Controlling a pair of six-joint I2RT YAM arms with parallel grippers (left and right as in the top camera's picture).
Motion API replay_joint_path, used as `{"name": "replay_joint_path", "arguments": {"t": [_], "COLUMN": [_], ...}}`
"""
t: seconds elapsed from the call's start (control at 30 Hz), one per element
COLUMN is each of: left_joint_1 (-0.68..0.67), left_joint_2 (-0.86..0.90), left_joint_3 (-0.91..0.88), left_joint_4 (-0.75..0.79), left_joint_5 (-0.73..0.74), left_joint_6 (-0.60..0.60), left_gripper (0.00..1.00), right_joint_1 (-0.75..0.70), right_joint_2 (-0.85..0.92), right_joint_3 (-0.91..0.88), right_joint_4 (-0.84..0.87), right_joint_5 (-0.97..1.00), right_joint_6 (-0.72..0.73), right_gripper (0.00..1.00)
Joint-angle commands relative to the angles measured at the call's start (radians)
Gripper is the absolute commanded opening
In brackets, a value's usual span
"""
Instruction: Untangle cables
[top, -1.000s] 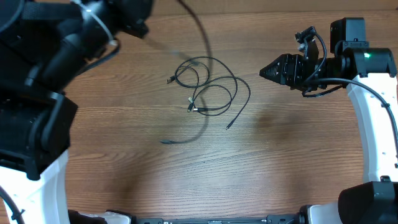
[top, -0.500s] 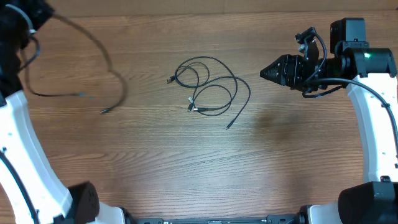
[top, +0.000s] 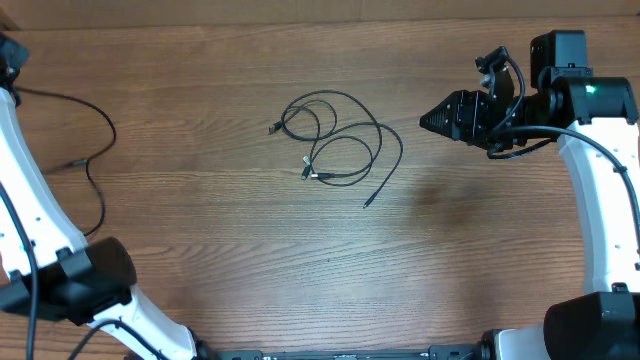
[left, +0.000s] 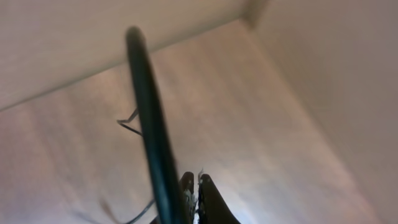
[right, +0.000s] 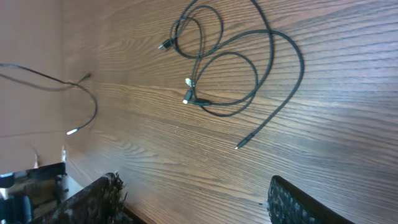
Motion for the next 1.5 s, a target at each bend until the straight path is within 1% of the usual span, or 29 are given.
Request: {"name": "replay_joint_path", "arguments": {"t": [0.0, 0.03, 0.07, 0.1, 0.13, 0.23, 0.4, 0.47, 0.53, 0.77, 0.83, 0.93, 1.0, 1.07, 1.13, 1.2, 1.3, 1.37, 1.47], "left_joint_1": [0.068, 0.082, 0.090, 0.096, 0.100, 0.091, 0.053, 0.023, -0.011, -0.176, -0.233, -0.332, -0.404, -0.470, -0.518, -0.563, -0.629, -0.677, -0.745], "left_joint_2": [0.059, 0.071, 0.080, 0.082, 0.083, 0.066, 0.045, 0.037, 0.030, 0.018, 0.020, 0.034, 0.056, 0.085, 0.118, 0.161, 0.233, 0.286, 0.359], "left_joint_3": [0.003, 0.003, 0.003, 0.003, 0.003, 0.003, 0.003, 0.003, 0.003, 0.003, 0.002, 0.002, 0.001, -0.005, -0.007, -0.007, -0.007, -0.007, -0.007], "left_joint_4": [-0.055, -0.070, -0.082, -0.090, -0.097, -0.086, -0.072, -0.072, -0.068, -0.026, -0.014, -0.010, -0.019, -0.023, -0.022, -0.018, -0.005, -0.001, -0.009], "left_joint_5": [-0.079, -0.076, -0.072, -0.069, -0.069, -0.055, 0.080, 0.143, 0.175, 0.271, 0.286, 0.349, 0.395, 0.414, 0.436, 0.473, 0.539, 0.568, 0.593], "left_joint_6": [-0.068, -0.075, -0.077, -0.077, -0.077, -0.081, -0.074, -0.072, -0.068, 0.086, 0.142, 0.242, 0.288, 0.294, 0.295, 0.296, 0.365, 0.407, 0.424], "left_gripper": [0.28, 0.65, 0.84, 0.94, 1.00, 1.00, 1.00, 1.00, 1.00, 0.94, 0.94, 0.94, 0.93, 0.92, 0.89, 0.87, 0.84, 0.84, 0.83], "right_joint_1": [0.005, 0.005, 0.005, 0.005, 0.005, 0.005, 0.005, 0.005, 0.005, 0.005, 0.005, 0.005, 0.005, 0.005, 0.005, 0.005, 0.005, 0.005, 0.005], "right_joint_2": [-0.029, -0.029, -0.029, -0.029, -0.029, -0.028, -0.028, -0.028, -0.028, -0.028, -0.028, -0.028, -0.028, -0.028, -0.027, -0.027, -0.027, -0.027, -0.027], "right_joint_3": [0.009, 0.009, 0.009, 0.009, 0.009, 0.009, 0.009, 0.009, 0.009, 0.009, 0.009, 0.009, 0.009, 0.009, 0.009, 0.009, 0.009, 0.009, 0.009], "right_joint_4": [-0.002, -0.002, -0.001, -0.001, 0.000, 0.008, 0.010, 0.009, 0.008, 0.002, 0.002, 0.002, 0.002, 0.002, 0.001, -0.002, -0.005, -0.004, -0.006], "right_joint_5": [0.037, 0.037, 0.036, 0.037, 0.036, 0.036, 0.037, 0.037, 0.037, 0.074, 0.074, 0.087, 0.133, 0.193, 0.212, 0.213, 0.213, 0.213, 0.213], "right_joint_6": [-0.002, -0.002, -0.002, -0.002, -0.002, -0.002, -0.002, -0.002, -0.002, -0.002, -0.002, 0.007, 0.050, 0.105, 0.124, 0.126, 0.126, 0.126, 0.126], "right_gripper": [0.74, 0.74, 0.74, 0.74, 0.74, 0.75, 0.74, 0.75, 0.74, 0.74, 0.74, 0.74, 0.74, 0.74, 0.74, 0.74, 0.74, 0.74, 0.74]}}
